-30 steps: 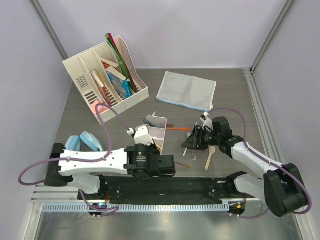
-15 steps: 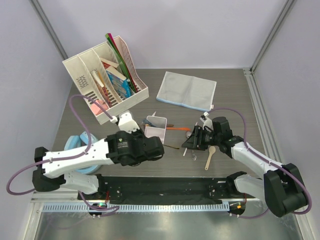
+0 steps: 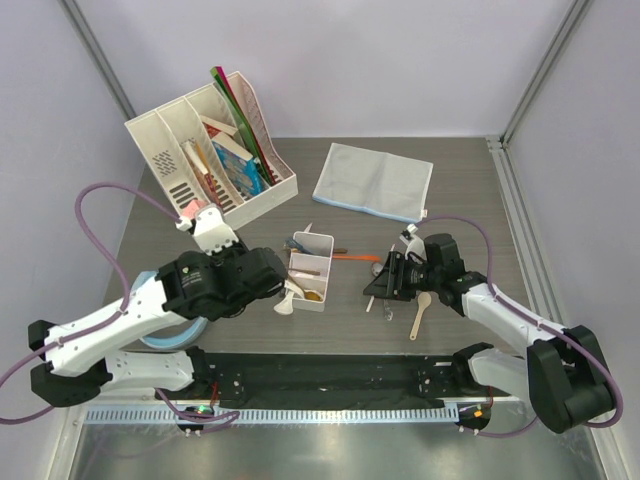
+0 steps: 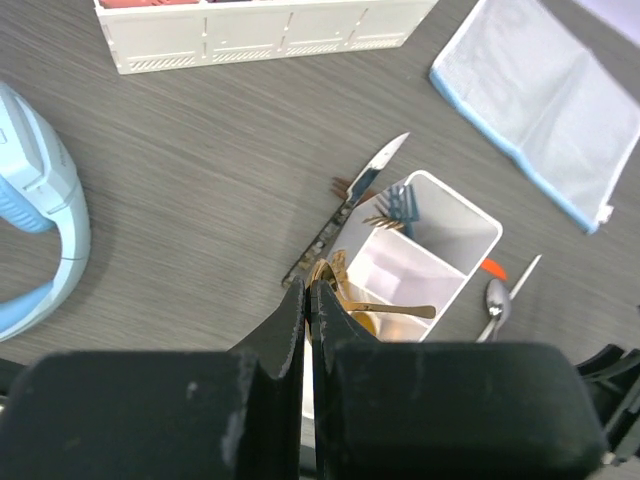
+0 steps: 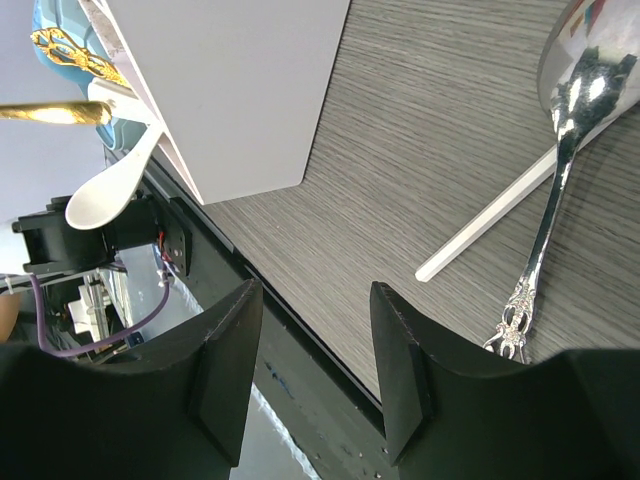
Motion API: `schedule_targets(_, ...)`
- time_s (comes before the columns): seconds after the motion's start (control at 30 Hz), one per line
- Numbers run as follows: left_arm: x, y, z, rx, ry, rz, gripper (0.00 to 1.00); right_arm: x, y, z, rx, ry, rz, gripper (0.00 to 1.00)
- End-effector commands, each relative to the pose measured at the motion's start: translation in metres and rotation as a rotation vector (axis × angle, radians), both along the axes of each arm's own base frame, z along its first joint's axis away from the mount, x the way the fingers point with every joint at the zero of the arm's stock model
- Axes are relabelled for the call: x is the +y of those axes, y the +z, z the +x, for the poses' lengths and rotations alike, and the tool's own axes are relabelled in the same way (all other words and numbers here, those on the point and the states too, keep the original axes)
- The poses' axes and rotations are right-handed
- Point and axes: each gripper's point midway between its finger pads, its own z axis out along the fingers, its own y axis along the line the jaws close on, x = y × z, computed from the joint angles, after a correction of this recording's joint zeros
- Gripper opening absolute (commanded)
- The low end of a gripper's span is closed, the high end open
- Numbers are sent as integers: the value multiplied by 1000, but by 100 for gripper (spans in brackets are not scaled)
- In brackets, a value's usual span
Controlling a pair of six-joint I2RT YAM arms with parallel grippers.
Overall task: Sort the eating utensils into containers
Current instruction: Place the spoon in the storage box.
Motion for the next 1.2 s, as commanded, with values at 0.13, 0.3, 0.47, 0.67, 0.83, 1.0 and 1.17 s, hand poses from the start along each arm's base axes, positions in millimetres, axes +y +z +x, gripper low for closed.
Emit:
schedule_targets(0.13,68,-31,-30,156,-23,371,0,2,-1,4,-15,4,1,53)
schedule_targets(0.3,71,-39,-29,165,-15,409,0,3,-1,5,-10,4,4,53)
schedule_targets(0.47,61,-50,-23,175,-14,453,0,3,-1,5,-11,6,5,53)
schedule_targets(0.67,32,-68,-14,176,-58,428,0,3,0,4,-14,6,8,53)
schedule_targets(0.83,18,-77,-7,178,-71,447,3,3,2,4,-19,9,9,53)
schedule_targets(1.0,6,-75,0,160,-79,442,13,3,1,5,-17,6,7,53)
schedule_targets(1.17,-3,-74,5,147,-86,444,26,3,1,6,-19,6,5,53)
